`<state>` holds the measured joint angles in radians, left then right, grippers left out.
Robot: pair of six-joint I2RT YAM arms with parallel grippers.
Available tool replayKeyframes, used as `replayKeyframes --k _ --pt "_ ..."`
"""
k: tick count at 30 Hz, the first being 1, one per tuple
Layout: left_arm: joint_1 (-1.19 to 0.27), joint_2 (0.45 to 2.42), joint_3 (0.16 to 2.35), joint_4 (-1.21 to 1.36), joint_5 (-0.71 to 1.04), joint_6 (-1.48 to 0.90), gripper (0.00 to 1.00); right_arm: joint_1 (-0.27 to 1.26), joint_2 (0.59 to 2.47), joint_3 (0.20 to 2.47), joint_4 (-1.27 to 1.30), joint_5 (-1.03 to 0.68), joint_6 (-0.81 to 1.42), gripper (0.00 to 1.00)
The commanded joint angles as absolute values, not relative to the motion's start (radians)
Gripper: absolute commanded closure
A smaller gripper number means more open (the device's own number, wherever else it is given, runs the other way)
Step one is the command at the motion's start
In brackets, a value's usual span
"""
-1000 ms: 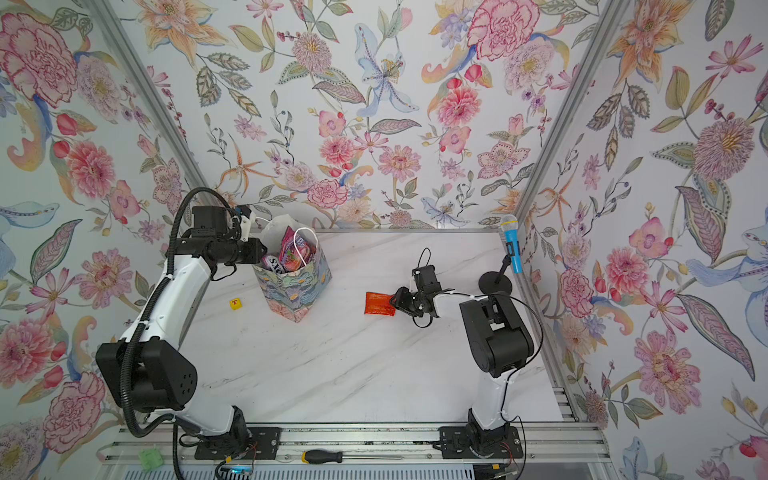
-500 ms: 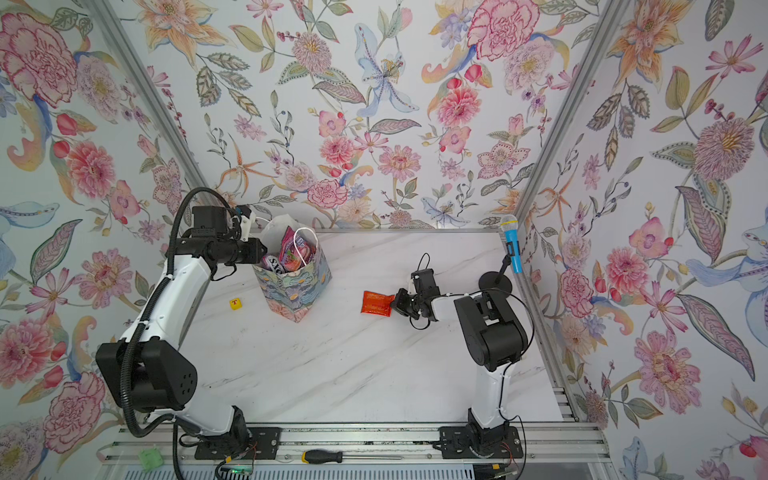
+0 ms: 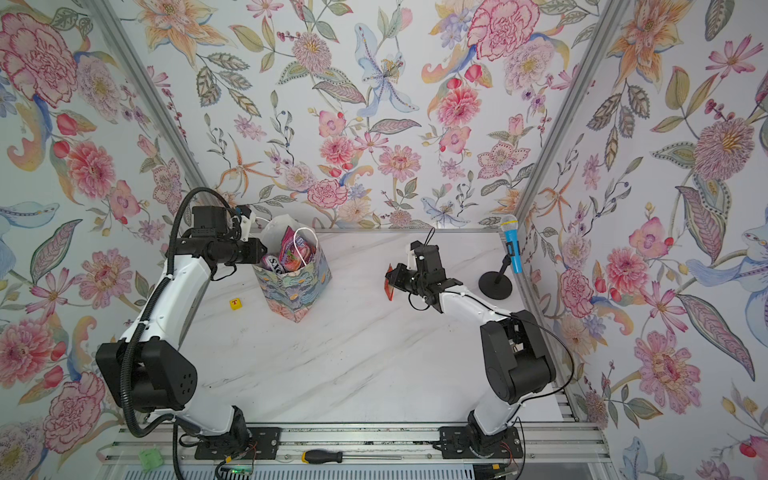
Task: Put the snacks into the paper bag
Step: 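Lift the red packet and carry it toward the bag with the right gripper, then lower the red packet into the bag and open the right gripper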
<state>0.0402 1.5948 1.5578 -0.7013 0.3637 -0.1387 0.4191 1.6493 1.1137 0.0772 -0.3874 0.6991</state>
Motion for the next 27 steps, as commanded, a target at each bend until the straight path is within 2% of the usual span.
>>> replayKeyframes --k 1,10,27 --pt "0.052 1.571 1.545 -0.713 0.377 -0.132 0.78 0.451 1.593 1.217 -0.019 -0.331 0.626 1.0" --pt "0.052 1.571 1.543 -0.71 0.384 -0.135 0.78 0.536 1.663 1.6 -0.092 -0.295 0.532 1.0" --pt "0.052 1.571 1.543 -0.707 0.393 -0.133 0.78 0.691 2.183 2.488 -0.26 -0.355 0.49 1.0"
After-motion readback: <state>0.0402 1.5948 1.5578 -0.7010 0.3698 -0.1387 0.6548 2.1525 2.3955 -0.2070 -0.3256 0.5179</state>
